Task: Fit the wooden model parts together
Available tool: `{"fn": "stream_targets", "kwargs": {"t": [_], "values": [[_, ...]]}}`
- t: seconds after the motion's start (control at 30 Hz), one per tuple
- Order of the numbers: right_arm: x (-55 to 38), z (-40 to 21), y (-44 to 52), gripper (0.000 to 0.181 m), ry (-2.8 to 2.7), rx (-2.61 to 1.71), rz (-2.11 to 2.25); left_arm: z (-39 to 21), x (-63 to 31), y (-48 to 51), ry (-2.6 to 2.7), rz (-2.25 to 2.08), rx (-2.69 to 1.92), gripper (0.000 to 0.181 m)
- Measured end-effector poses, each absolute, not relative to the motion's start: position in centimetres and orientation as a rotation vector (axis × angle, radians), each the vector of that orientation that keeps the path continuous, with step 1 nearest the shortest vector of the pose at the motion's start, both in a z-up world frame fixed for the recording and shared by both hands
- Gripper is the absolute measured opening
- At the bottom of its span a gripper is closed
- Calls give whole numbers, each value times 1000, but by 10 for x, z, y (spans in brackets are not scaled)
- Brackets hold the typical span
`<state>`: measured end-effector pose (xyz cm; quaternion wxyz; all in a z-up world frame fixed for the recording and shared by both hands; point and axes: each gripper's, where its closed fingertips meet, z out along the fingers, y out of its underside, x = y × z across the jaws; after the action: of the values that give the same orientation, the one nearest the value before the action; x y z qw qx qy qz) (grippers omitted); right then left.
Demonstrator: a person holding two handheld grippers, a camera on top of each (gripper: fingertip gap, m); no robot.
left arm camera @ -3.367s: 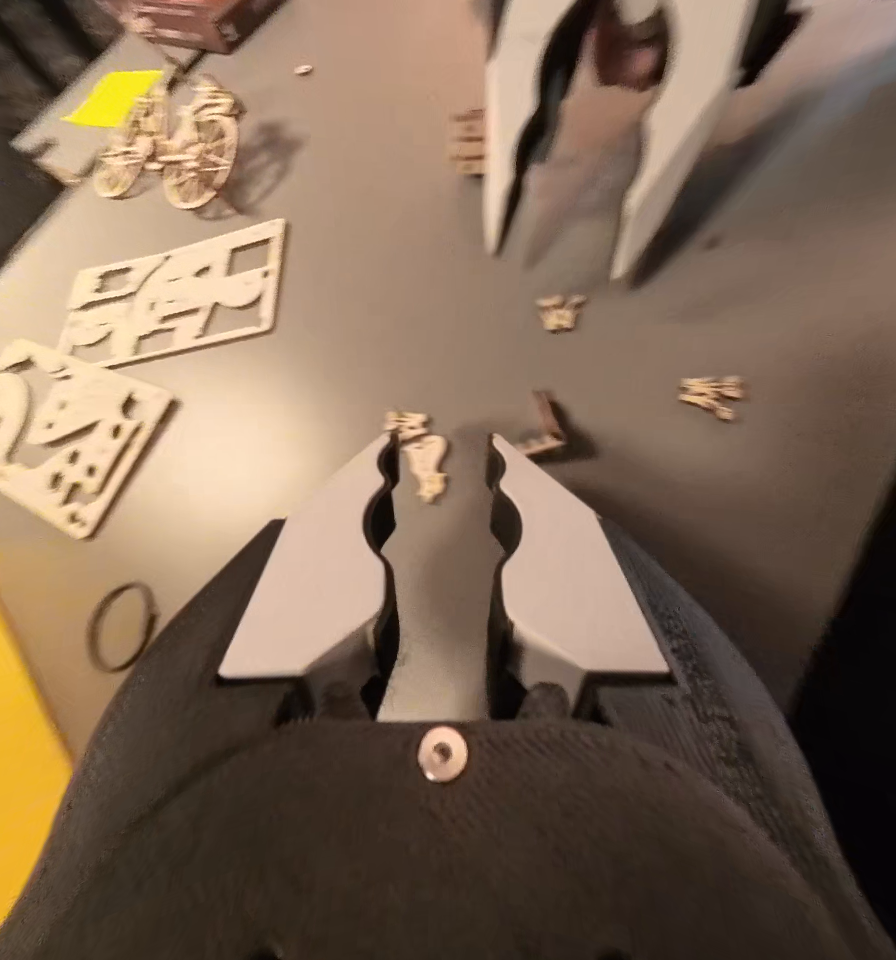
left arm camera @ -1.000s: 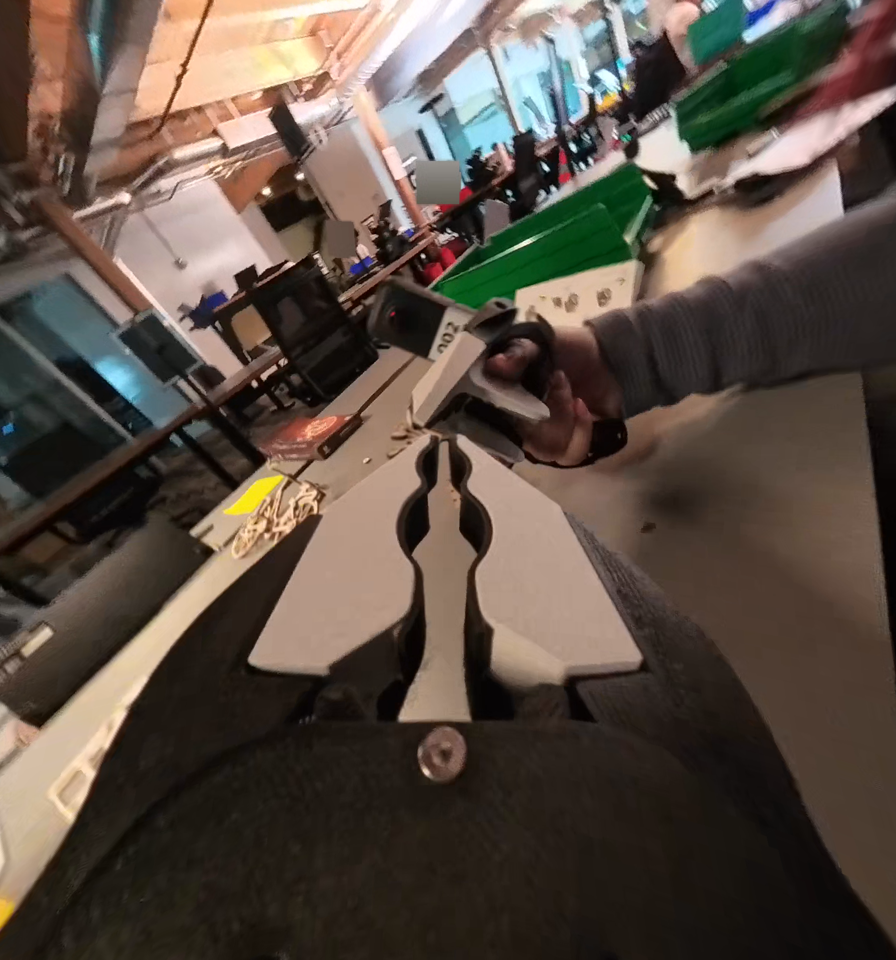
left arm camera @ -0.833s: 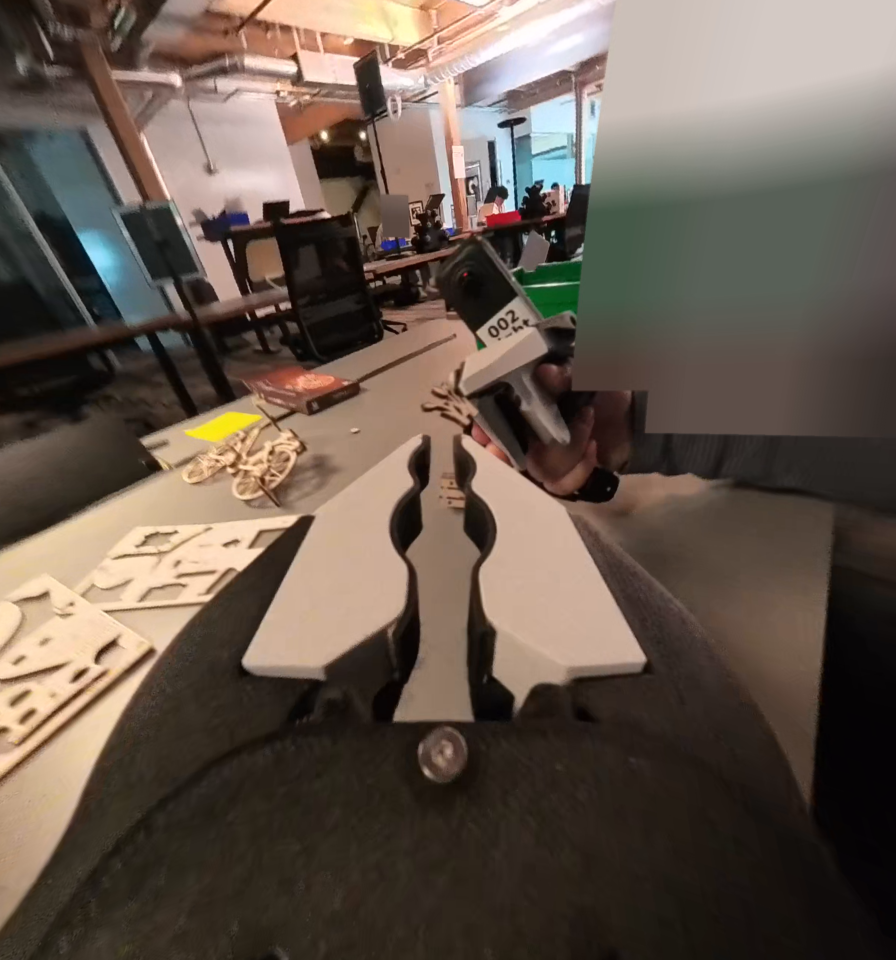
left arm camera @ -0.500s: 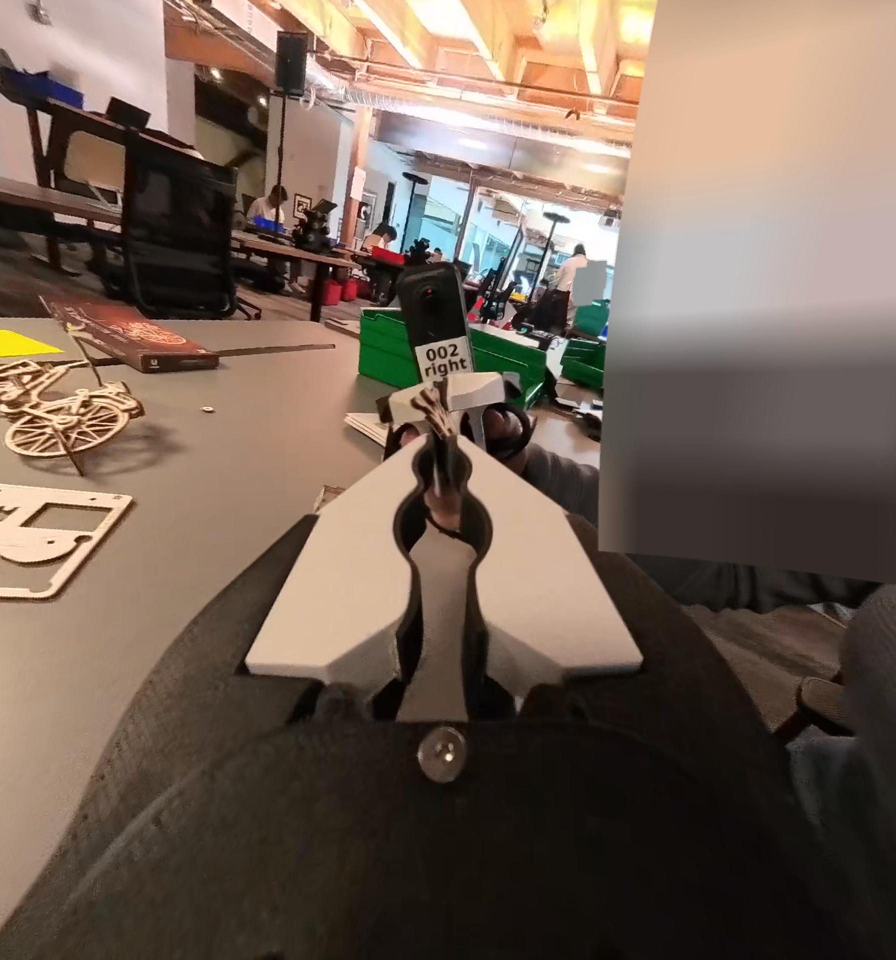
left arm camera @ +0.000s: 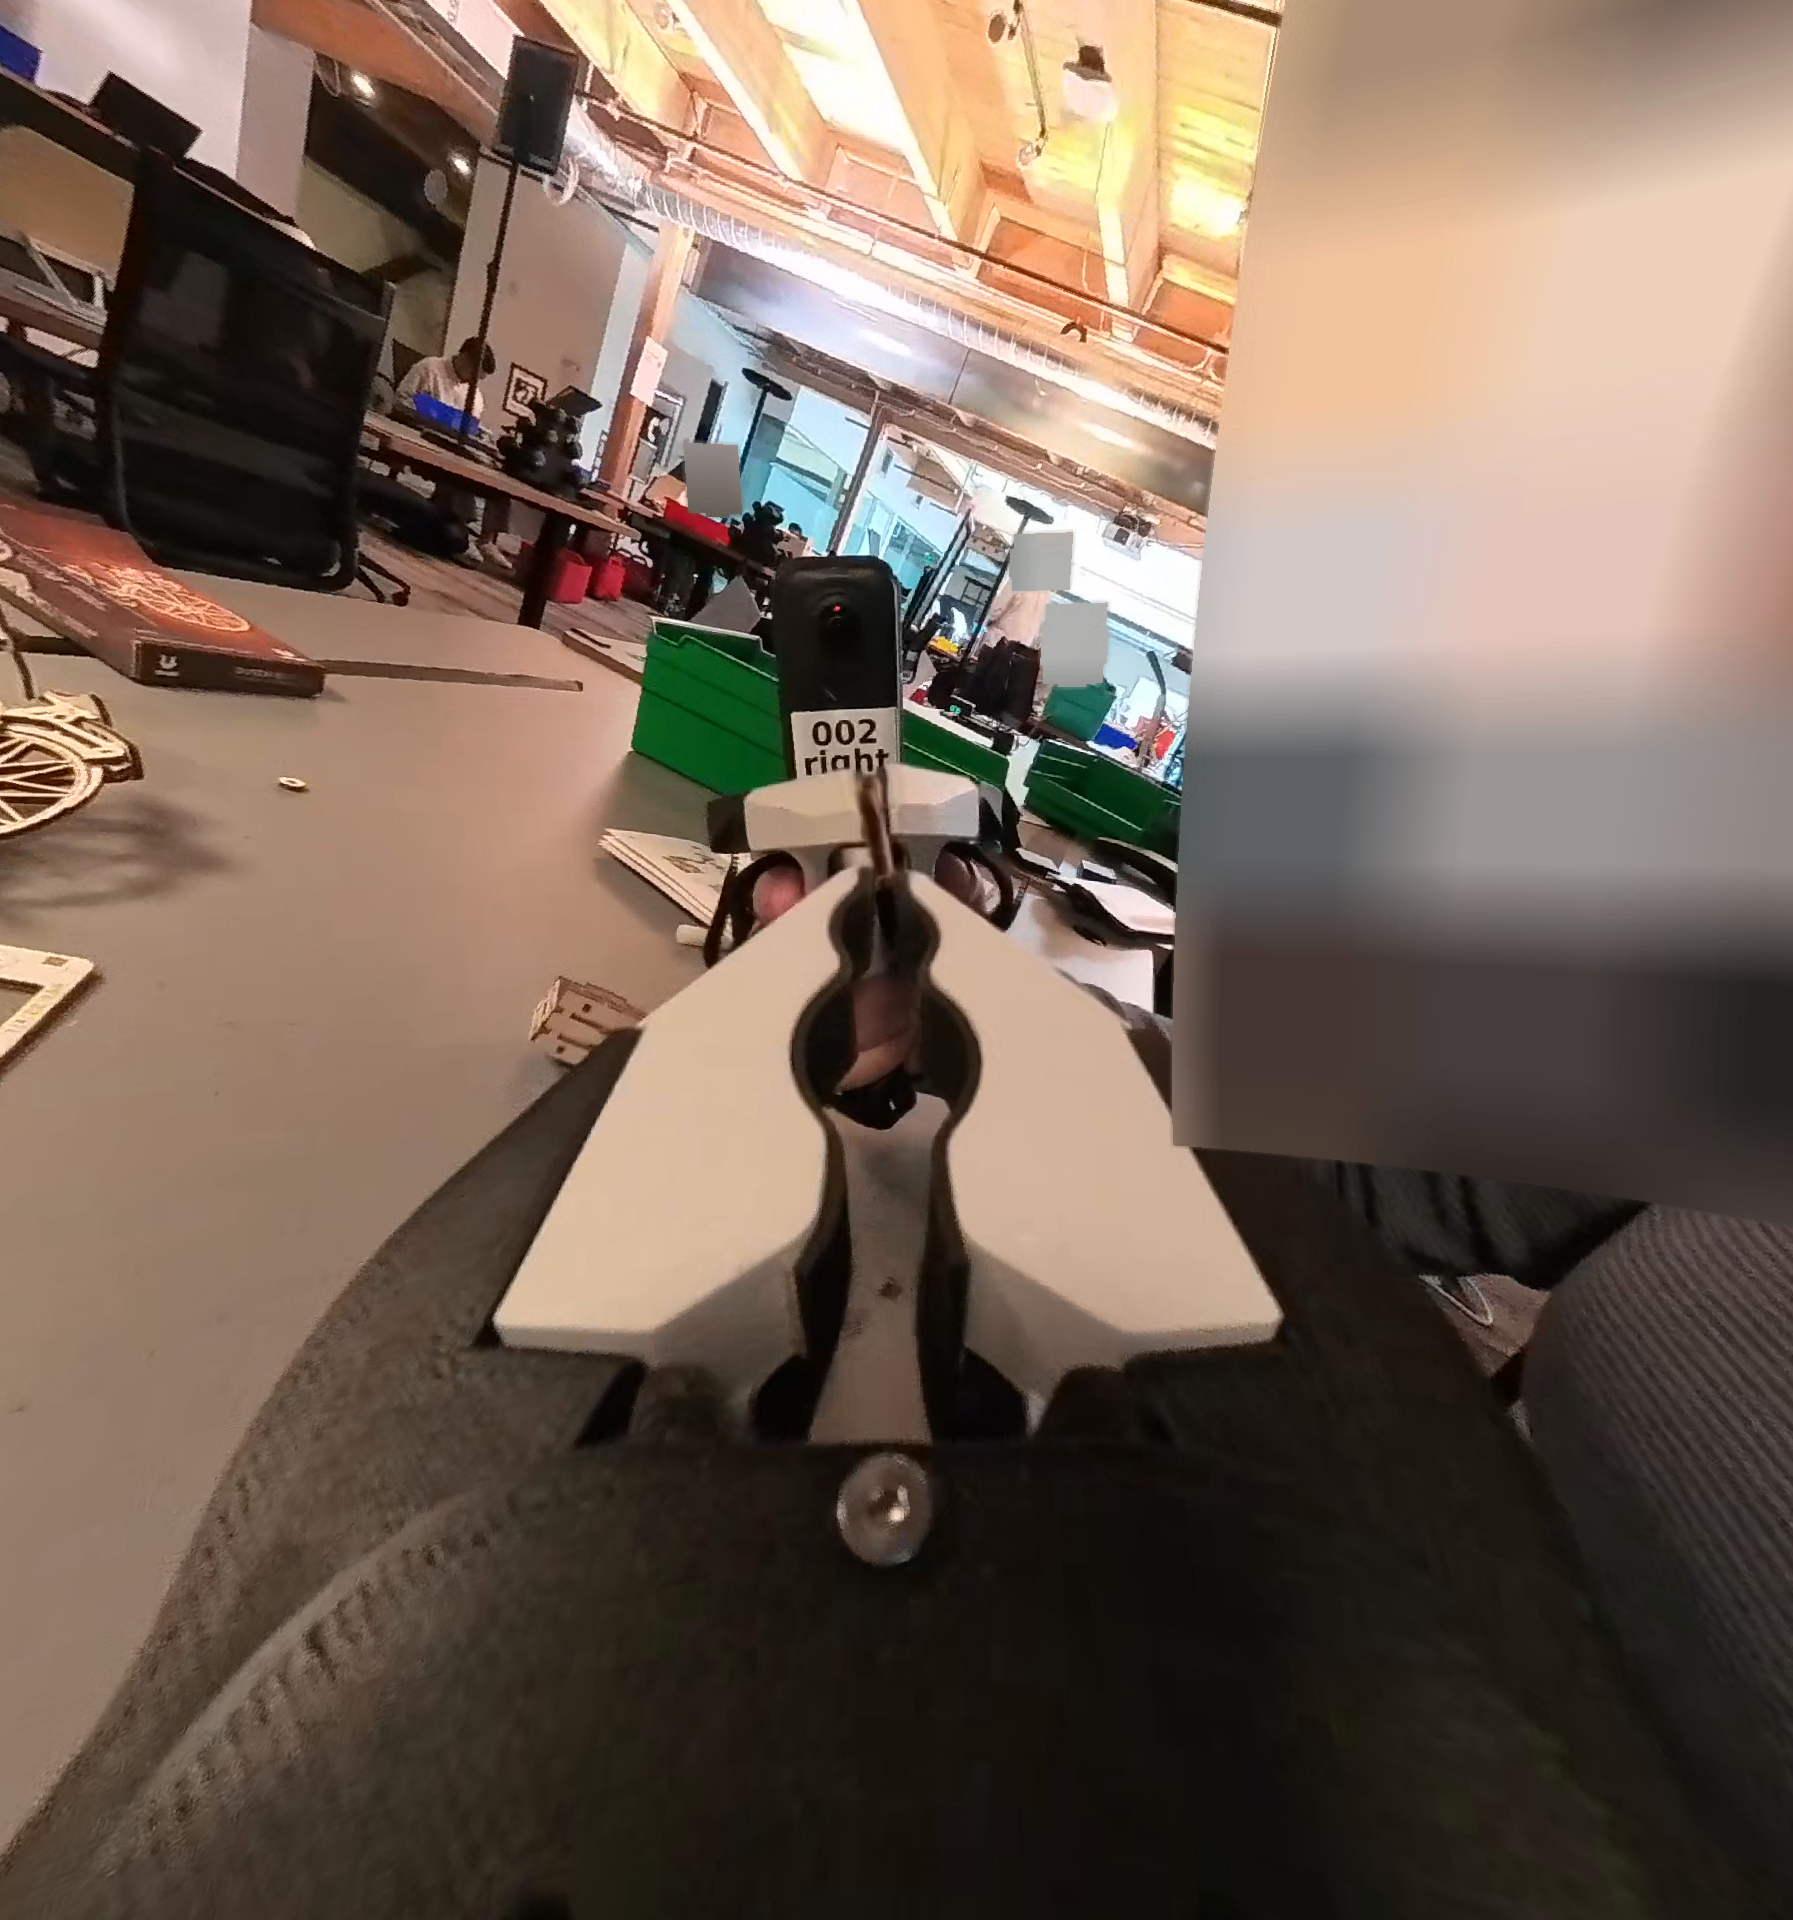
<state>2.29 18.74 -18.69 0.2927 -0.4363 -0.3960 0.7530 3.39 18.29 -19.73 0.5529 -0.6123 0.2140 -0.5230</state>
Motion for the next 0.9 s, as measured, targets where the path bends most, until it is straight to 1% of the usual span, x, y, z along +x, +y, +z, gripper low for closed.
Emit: {"fn": "stream_targets", "kwargs": {"t": [0.1,0.23,0.33,0.4,0.53,0.63,0.87,0.9], "values": [[18,-190,200,0,-982,-1223,1941,-203,27,196,500,-1064,-1472,0],[12,-200,225,24,-876,-1350,1788,-225,9,224,576,-497,-1591,0],[8,-209,228,28,-897,-1418,1707,-229,2,232,670,-97,-1558,1],[5,-213,229,31,-906,-1447,1648,-229,2,234,714,72,-1517,1],[3,-215,231,26,-916,-1442,1559,-227,2,235,767,300,-1431,0],[2,-215,231,24,-932,-1423,1500,-227,0,236,791,387,-1406,0],[0,-215,229,30,-966,-1402,1444,-226,2,235,823,477,-1375,0],[0,-215,229,24,-968,-1397,1438,-228,3,235,827,478,-1378,0]]}}
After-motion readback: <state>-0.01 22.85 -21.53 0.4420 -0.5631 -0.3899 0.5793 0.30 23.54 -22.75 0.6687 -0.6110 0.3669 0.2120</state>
